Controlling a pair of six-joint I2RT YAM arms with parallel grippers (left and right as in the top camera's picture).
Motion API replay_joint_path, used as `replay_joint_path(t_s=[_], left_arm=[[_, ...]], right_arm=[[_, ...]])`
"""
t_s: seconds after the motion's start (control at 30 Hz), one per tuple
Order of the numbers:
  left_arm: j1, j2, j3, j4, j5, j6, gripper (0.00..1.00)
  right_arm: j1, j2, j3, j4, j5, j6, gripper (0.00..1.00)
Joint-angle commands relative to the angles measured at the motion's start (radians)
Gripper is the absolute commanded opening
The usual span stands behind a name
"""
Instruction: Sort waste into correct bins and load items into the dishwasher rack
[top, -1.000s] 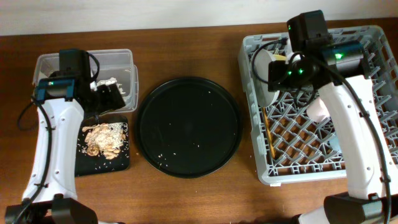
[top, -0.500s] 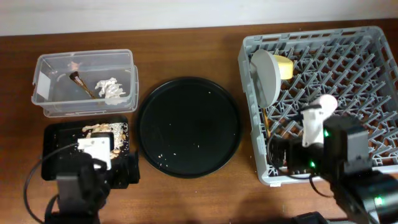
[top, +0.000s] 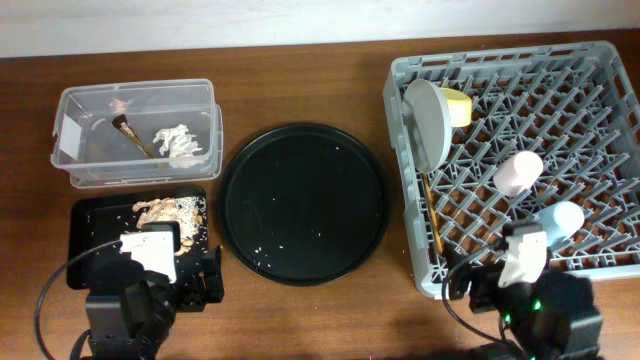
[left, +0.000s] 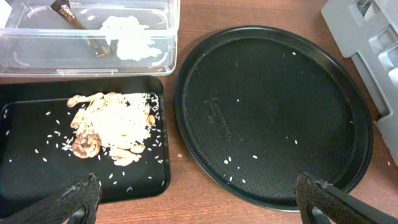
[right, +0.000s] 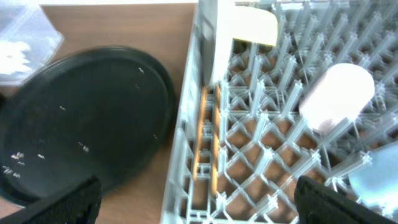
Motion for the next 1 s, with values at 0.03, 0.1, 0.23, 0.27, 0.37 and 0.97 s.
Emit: replay_joint_path(t_s=[0.03, 0.1, 0.23, 0.27, 0.37, 0.97], left_arm=[[-0.001, -0.004, -0.005, 0.001, 0.008, -0.009, 0.99], [-0.001, -0.004, -0.005, 0.001, 0.008, -0.009, 0.99], [-0.001, -0.004, -0.005, 0.001, 0.008, -0.009, 0.99], [-0.001, -0.004, -0.005, 0.001, 0.008, -0.009, 0.99], [-0.001, -0.004, -0.005, 0.001, 0.008, -0.009, 0.99], [-0.006, -0.076, -0.113, 0.04, 0.0, -0.005, 0.99]], right_arm=[[-0.1, -0.297, -0.332, 0.345, -0.055, 0.002, 0.99], [-0.102, -0.316, -0.437, 0.507, -0.017, 0.002, 0.99], [-0.102, -0.316, -0.621, 0.673, -0.013, 0.002, 0.99], [-0.102, -0.316, -0.624, 0.692, -0.024, -0.062, 0.99], [-0.102, -0.316, -0.624, 0.692, -0.039, -0.069, 0.99], [-0.102, -0.315, -0.624, 0.692, -0.039, -0.069, 0.99]])
